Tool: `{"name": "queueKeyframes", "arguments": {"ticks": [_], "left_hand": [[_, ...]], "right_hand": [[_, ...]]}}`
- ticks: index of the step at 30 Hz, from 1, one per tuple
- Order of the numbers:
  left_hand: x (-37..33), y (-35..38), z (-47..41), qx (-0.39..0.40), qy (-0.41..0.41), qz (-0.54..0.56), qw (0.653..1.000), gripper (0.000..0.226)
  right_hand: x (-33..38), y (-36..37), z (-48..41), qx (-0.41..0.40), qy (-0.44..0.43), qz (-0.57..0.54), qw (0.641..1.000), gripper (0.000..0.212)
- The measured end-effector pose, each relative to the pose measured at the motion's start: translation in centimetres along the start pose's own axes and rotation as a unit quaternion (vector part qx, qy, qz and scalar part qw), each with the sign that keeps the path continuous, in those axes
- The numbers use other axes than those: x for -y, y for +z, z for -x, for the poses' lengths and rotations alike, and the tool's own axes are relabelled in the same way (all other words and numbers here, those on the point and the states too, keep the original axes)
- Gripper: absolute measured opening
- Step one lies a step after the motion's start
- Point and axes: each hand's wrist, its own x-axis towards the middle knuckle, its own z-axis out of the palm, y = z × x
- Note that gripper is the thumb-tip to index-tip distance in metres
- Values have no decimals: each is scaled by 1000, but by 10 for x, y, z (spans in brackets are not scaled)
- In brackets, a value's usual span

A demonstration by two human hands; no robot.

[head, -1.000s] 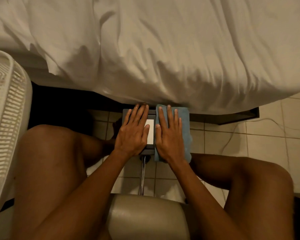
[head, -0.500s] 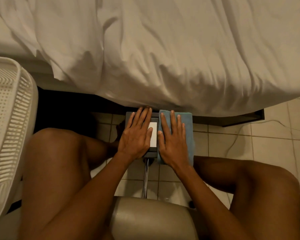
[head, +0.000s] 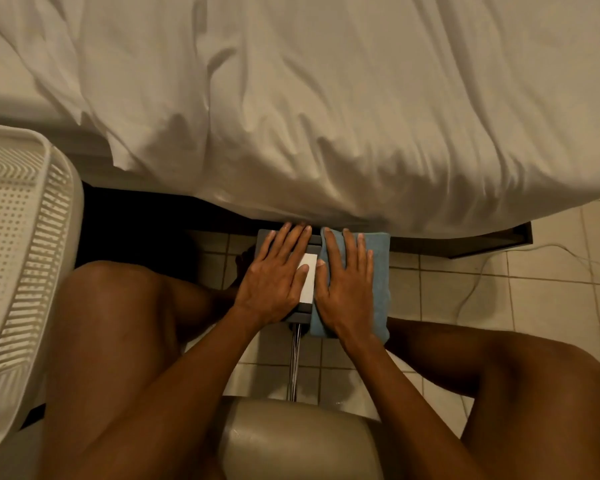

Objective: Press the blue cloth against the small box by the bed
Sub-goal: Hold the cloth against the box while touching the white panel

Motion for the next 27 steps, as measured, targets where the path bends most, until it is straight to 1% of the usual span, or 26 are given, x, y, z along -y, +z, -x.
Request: {"name": "queueKeyframes", "arguments": {"ticks": [2,4,7,12,15,20,22,25,26,27], "left_hand": [[-1,-1,-1,1,15,-3,1000,61],[-6,0,5,3,11,1,1000,61],[-16,5,16,-1,-28,22,999,61],[-20,6,20,-2,-50,38,998,61],[-26,8,25,-16,-90,69,993,60],[-31,11,24,-31,-115,62,991,61],[-31,12,24,-30,-116,56,991,61],[-30,12,24,-27,-112,56,992,61],[-30,11,24,-26,-110,56,992,61],[-29,11,24,-24,-106,56,992,61]], "right_hand": [[-2,-1,4,-6,8,2,1000,58],[-7,-2,9,3,-2,-1,1000,59],[-16,-5,10,20,-39,11,999,59],[-17,-4,8,34,-48,23,998,59],[-16,-5,6,42,-62,14,997,58],[-10,-7,7,31,-38,-5,999,61],[-8,-5,8,10,0,-6,1000,61],[0,1,12,-37,90,2,995,60],[1,2,13,-40,100,6,994,60],[0,2,13,-30,90,8,995,61]]}}
